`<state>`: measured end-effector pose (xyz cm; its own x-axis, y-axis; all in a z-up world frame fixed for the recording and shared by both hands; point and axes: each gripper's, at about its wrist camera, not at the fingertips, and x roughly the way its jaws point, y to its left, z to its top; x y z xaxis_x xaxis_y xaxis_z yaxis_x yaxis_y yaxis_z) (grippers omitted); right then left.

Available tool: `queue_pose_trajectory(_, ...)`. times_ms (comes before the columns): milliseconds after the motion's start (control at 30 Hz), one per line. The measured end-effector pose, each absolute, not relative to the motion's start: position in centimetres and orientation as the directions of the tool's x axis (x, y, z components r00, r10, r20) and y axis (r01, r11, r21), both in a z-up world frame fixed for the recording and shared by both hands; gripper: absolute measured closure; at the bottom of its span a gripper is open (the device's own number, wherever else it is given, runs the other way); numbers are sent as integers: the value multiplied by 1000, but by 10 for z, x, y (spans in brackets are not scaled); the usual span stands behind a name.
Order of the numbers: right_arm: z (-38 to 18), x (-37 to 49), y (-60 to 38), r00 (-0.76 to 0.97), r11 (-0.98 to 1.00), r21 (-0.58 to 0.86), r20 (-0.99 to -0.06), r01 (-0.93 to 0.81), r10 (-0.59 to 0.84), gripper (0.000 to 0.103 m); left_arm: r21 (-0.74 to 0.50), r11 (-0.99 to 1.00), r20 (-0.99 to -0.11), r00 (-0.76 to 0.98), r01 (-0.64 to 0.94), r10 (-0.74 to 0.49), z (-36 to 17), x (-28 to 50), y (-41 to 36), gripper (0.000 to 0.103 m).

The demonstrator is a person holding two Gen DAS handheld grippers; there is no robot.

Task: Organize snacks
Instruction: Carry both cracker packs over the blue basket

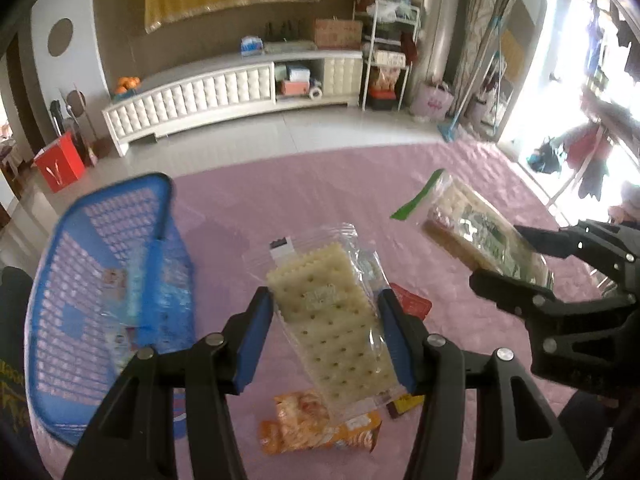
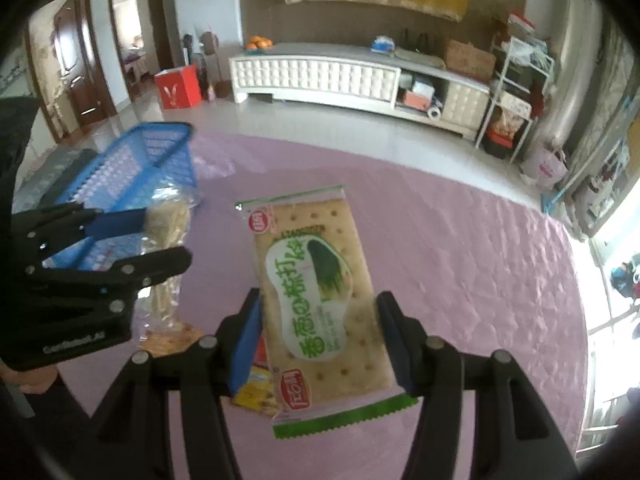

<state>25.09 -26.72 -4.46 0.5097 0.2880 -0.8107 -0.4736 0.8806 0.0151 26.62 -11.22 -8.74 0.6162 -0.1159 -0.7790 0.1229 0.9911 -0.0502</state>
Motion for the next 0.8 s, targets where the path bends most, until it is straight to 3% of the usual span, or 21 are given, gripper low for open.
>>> queue_pose_trajectory(367, 7, 223, -193, 553, 834, -9, -752, -552, 358, 42, -32, 997, -713, 697, 64, -68, -45, 224, -28, 51)
queue_pose_trajectory(800, 16, 226, -111, 534, 798, 18, -735, -602, 419, 42, 27, 1000, -704, 710, 2, 17, -26, 213, 55, 51)
